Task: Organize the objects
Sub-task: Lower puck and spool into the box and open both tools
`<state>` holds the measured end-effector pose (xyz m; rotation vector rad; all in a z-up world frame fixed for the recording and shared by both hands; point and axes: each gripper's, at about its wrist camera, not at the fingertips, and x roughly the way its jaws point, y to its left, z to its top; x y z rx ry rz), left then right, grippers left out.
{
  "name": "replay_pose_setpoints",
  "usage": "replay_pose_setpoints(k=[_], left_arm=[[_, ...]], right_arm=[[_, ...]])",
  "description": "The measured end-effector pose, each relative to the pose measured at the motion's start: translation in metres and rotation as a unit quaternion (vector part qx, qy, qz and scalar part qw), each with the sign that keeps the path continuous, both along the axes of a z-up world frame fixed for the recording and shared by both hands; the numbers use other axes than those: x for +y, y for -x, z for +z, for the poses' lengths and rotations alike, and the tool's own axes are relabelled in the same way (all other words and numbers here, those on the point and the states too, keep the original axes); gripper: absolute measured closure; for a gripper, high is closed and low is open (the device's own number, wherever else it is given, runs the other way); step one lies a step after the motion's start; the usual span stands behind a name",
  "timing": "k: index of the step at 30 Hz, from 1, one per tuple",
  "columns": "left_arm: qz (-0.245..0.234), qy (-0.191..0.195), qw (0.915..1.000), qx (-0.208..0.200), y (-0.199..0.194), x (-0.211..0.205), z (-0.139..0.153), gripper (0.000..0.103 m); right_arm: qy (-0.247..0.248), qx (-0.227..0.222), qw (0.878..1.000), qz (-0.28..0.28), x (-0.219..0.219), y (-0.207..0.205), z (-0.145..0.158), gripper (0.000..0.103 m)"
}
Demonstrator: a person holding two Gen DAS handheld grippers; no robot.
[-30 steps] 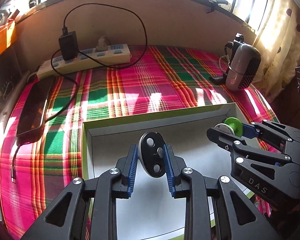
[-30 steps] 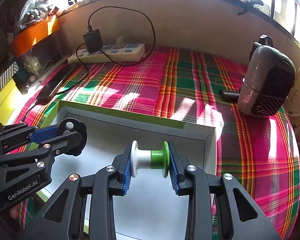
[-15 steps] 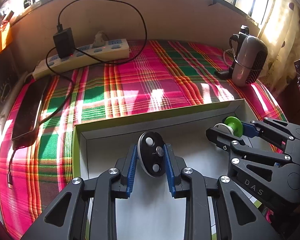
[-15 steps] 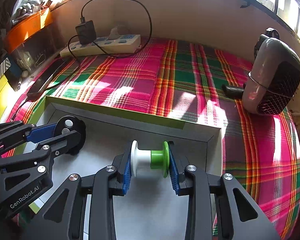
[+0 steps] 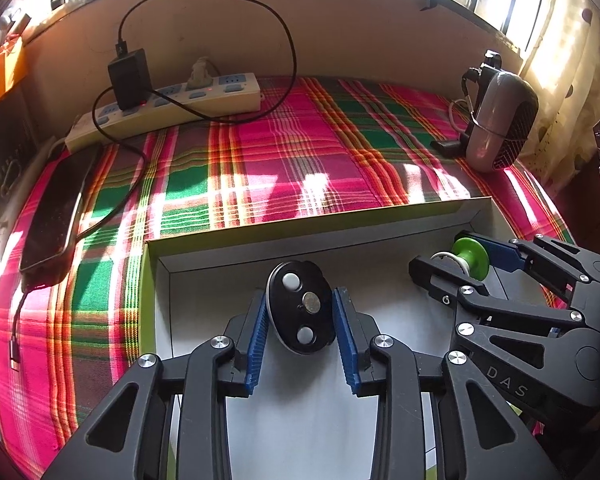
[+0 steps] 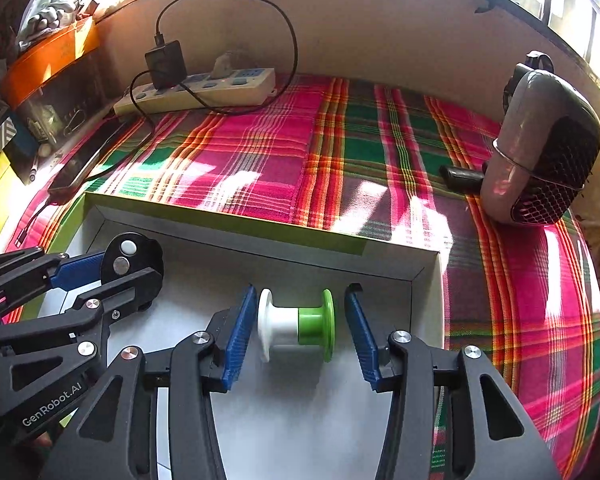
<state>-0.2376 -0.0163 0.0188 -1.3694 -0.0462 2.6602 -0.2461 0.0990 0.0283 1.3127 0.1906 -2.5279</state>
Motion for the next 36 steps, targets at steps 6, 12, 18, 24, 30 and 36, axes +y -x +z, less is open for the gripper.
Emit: replay_pose_setpoints(k=[6, 12, 18, 24, 30, 36], left_arm=[[0.003, -0.004, 0.9999, 0.012, -0.007, -0.002, 0.008, 0.073], [0.009, 0.001, 0.9996, 0.025, -0.018, -0.005, 0.018, 0.073], [0.011, -0.002, 0.9991, 0.04, -0.036, -0.005, 0.03, 0.073], [0.014, 0.006, 0.998, 0.061, -0.062, -0.007, 0.042, 0.073], [0.024, 0.009, 0.9964, 0.081, -0.095, -0.012, 0.048, 0.072], [0.036, 0.0, 0.995, 0.093, -0.125, -0.024, 0.048, 0.073]], right_arm=[[0.012, 0.004, 1.0, -0.008, 0.006, -0.002, 0.005, 0.055], [0.019, 0.016, 1.0, -0.015, 0.009, -0.011, 0.015, 0.055], [0.028, 0.029, 0.999, -0.019, 0.012, -0.026, 0.027, 0.055], [0.04, 0.046, 0.998, -0.025, 0.019, -0.048, 0.04, 0.055], [0.049, 0.059, 0.997, -0.03, 0.024, -0.076, 0.05, 0.055], [0.052, 0.074, 0.995, -0.033, 0.031, -0.106, 0.056, 0.055]])
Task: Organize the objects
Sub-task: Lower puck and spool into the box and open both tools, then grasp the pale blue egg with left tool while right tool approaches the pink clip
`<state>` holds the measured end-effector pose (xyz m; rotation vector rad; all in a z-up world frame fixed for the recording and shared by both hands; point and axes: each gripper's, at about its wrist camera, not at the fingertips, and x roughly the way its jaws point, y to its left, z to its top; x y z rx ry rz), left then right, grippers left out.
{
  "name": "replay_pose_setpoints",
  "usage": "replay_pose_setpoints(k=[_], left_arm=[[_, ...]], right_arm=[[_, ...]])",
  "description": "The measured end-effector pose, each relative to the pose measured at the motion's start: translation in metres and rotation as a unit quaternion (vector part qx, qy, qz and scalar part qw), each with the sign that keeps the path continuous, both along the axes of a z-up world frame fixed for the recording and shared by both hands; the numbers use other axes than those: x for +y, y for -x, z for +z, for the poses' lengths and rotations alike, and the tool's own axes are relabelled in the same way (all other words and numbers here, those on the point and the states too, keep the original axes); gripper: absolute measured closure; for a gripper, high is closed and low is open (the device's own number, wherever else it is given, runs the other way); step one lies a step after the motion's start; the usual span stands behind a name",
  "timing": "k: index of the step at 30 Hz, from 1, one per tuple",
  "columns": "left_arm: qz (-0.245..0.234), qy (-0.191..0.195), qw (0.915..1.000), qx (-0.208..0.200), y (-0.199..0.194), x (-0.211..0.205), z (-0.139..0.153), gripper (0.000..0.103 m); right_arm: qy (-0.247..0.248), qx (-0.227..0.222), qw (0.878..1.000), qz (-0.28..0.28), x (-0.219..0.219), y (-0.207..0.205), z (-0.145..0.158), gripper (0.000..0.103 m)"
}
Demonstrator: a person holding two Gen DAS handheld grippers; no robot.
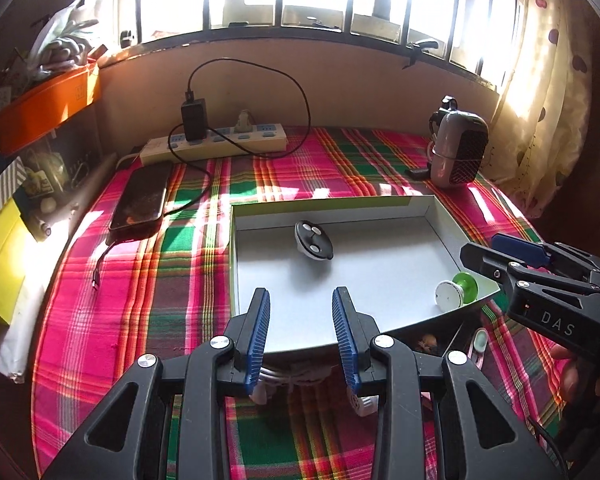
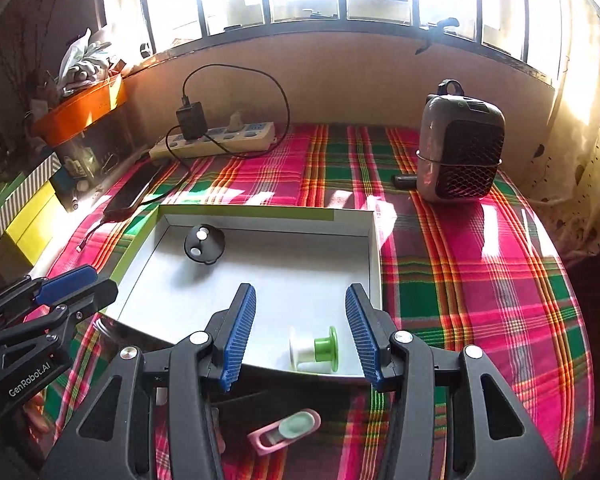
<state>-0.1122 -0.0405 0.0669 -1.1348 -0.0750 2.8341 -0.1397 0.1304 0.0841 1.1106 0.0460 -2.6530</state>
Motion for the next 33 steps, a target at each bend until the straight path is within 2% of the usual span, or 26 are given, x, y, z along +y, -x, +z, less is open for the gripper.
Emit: replay_pose_setpoints(k=[10, 19, 33], left_arm=[[0.018, -0.031, 0.9993, 0.005, -0.041, -0.026, -0.011, 0.073], [0.031, -0.042, 0.9984, -0.023, -0.062, -0.046, -0.039, 0.072], [0.014, -0.057, 0.9973, -0.044, -0.053, -0.043, -0.052, 0.072]], right_arm=[[0.0, -0.002, 1.0, -0.018, 0.015, -0.041, -0.011, 0.055], [0.009, -0.032, 0.999, -0.029, 0.02, -0.059, -0.035, 0.055], [0.009, -0.049, 0.998, -0.029, 0.007, -0.058, -0.048, 0.055]])
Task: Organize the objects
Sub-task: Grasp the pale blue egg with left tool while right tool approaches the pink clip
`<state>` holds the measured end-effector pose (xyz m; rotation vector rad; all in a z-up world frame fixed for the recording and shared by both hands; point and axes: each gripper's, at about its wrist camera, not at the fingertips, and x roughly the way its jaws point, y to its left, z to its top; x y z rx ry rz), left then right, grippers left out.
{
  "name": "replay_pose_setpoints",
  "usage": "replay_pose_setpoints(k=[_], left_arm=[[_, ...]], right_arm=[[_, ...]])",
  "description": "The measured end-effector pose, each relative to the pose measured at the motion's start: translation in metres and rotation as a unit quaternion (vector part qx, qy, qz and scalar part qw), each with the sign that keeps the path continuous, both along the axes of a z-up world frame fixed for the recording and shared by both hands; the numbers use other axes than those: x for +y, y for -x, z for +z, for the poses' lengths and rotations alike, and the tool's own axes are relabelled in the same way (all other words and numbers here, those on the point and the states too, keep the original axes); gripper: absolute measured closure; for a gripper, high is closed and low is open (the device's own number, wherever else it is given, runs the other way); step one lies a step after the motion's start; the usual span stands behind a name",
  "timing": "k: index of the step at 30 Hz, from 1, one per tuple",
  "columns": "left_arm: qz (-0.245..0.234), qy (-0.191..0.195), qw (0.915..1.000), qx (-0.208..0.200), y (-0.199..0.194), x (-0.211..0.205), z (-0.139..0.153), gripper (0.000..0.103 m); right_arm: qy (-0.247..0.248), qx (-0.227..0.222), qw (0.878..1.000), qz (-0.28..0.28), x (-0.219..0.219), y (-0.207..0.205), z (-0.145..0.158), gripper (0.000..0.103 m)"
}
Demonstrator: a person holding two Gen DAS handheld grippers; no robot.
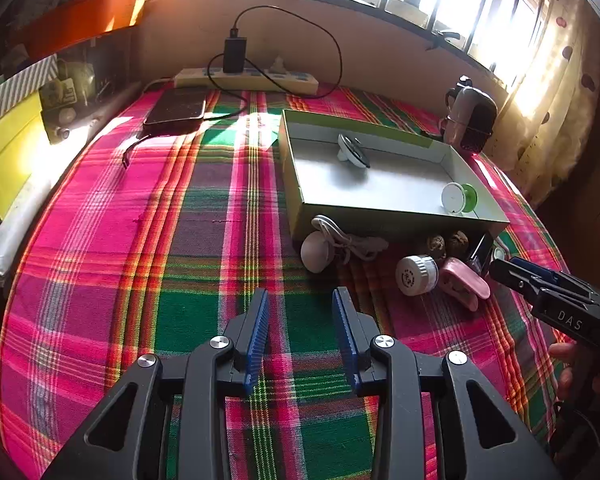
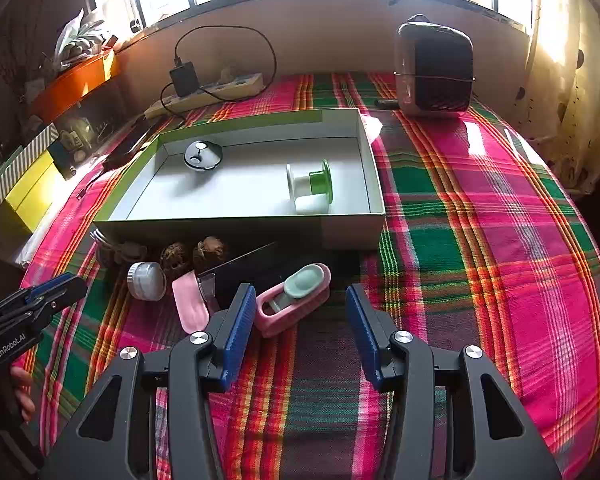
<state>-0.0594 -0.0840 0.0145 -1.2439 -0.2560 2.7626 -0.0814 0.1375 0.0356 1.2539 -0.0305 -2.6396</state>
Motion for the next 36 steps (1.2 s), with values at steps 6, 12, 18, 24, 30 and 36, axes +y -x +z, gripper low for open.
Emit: replay_pose_setpoints(k=[6, 12, 18, 24, 30, 36], left_arm=[[0.001, -0.001, 1.0, -0.004, 0.014, 0.001, -0.001, 0.072], [-0.008, 0.01, 0.9999, -0.004, 0.023, 0.005, -0.001, 0.072], [-0.018, 0.012, 0.9997, -0.01, 0.032, 0.007, -0.003, 0.071], [-0.019, 0.009, 0.9997, -0.015, 0.039, 0.009, -0.004, 0.071], [-0.018, 0.013, 0.9996, -0.018, 0.043, 0.01, -0.006, 0.071], [-0.014, 0.025, 0.9994, -0.021, 0.048, 0.014, -0.006, 0.071]], right_arm=[[-0.01, -0.009, 1.0, 0.0, -0.005, 0.003, -0.006, 0.039], [-0.014, -0.016, 1.0, -0.017, 0.002, 0.006, -0.008, 0.039], [-0.027, -0.019, 0.999, -0.037, 0.012, 0.004, -0.01, 0.039], [-0.037, -0.021, 0.997, -0.062, 0.026, 0.0, -0.012, 0.039], [-0.039, -0.019, 0.998, -0.05, 0.02, 0.002, -0.012, 0.039], [-0.062, -0.014, 0.997, -0.033, 0.008, 0.004, -0.014, 0.039]])
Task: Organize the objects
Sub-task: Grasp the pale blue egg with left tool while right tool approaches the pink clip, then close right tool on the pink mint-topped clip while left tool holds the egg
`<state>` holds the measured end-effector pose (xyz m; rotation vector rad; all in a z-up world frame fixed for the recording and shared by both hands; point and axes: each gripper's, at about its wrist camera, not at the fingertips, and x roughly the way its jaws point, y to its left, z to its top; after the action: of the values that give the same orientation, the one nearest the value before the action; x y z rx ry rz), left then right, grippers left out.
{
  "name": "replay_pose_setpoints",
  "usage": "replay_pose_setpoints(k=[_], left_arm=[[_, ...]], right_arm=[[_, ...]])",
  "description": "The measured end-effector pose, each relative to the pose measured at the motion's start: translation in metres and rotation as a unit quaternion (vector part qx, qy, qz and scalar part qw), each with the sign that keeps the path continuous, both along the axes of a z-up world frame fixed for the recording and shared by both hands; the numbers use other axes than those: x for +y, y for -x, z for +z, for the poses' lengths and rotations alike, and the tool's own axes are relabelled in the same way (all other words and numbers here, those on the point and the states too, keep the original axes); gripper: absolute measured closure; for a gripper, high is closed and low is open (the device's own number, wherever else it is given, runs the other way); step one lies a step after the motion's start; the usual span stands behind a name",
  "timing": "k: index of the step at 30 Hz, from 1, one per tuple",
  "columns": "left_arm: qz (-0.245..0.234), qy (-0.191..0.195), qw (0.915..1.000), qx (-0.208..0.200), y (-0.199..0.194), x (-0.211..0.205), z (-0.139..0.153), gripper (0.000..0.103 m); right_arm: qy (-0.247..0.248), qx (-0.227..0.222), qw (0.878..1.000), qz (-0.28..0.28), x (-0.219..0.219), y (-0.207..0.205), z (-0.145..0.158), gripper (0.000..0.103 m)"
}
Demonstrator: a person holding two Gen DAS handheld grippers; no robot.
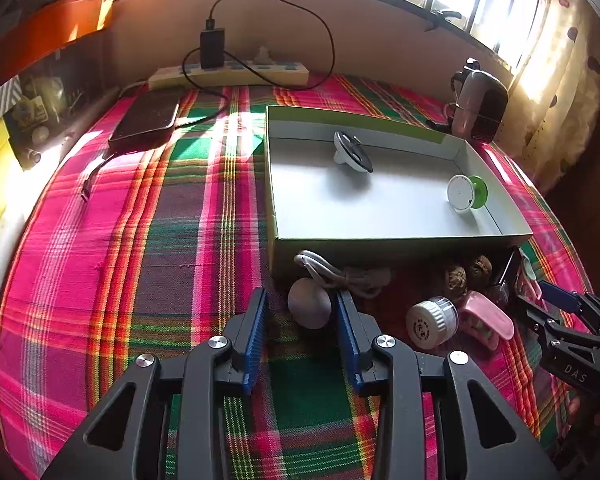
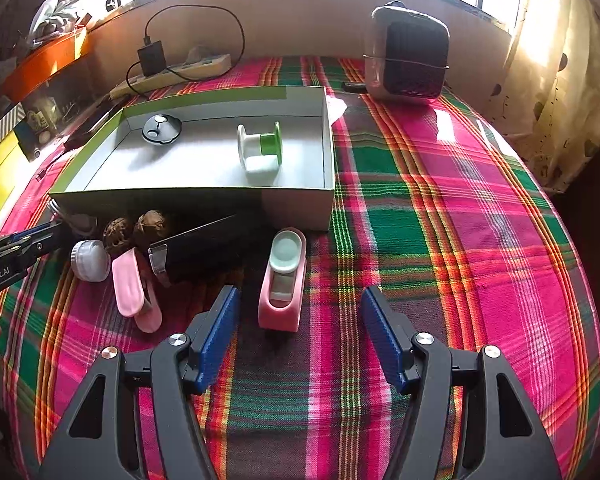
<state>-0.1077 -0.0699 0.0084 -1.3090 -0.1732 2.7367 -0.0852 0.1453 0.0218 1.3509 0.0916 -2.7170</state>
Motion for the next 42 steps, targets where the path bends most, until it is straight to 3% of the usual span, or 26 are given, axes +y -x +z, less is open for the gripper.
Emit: replay_pose_setpoints(k=[6, 11, 16, 23, 26, 32, 42], left_arm=[[0.005, -0.004, 1.0, -0.001, 0.0, 0.0, 0.001, 0.072], [0.006, -0.009, 0.9999, -0.002, 0.0, -0.001, 0.0, 0.083], [0.007, -0.009, 0.9999, -0.001, -0.002, -0.002, 0.0, 0.083], [0.01, -0.009, 0.9999, 0.0, -0.011, -0.005, 0.0, 0.083], [0.013, -0.011, 0.9998, 0.0, -0.015, -0.007, 0.0, 0.083], [0.015, -0.014, 0.9998, -0.002, -0.026, -0.008, 0.0, 0.083], [0.012, -0.018, 0.9998, -0.005, -0.036, -0.007, -0.001, 0.083]], right_arm=[[0.002, 0.0, 1.0, -0.014, 0.005, 0.003, 0.0, 0.039], [0.002, 0.0, 1.0, -0.017, 0.008, 0.003, 0.0, 0.039], [0.002, 0.002, 1.0, -0.017, 0.008, 0.002, 0.001, 0.04], [0.006, 0.008, 1.0, -0.021, 0.012, -0.002, 0.002, 0.053], [0.01, 0.01, 1.0, -0.023, 0.014, -0.002, 0.003, 0.068], [0.015, 0.012, 1.0, -0.018, 0.015, -0.005, 0.003, 0.079], [0.015, 0.011, 1.0, 0.005, 0.011, -0.015, 0.003, 0.08]])
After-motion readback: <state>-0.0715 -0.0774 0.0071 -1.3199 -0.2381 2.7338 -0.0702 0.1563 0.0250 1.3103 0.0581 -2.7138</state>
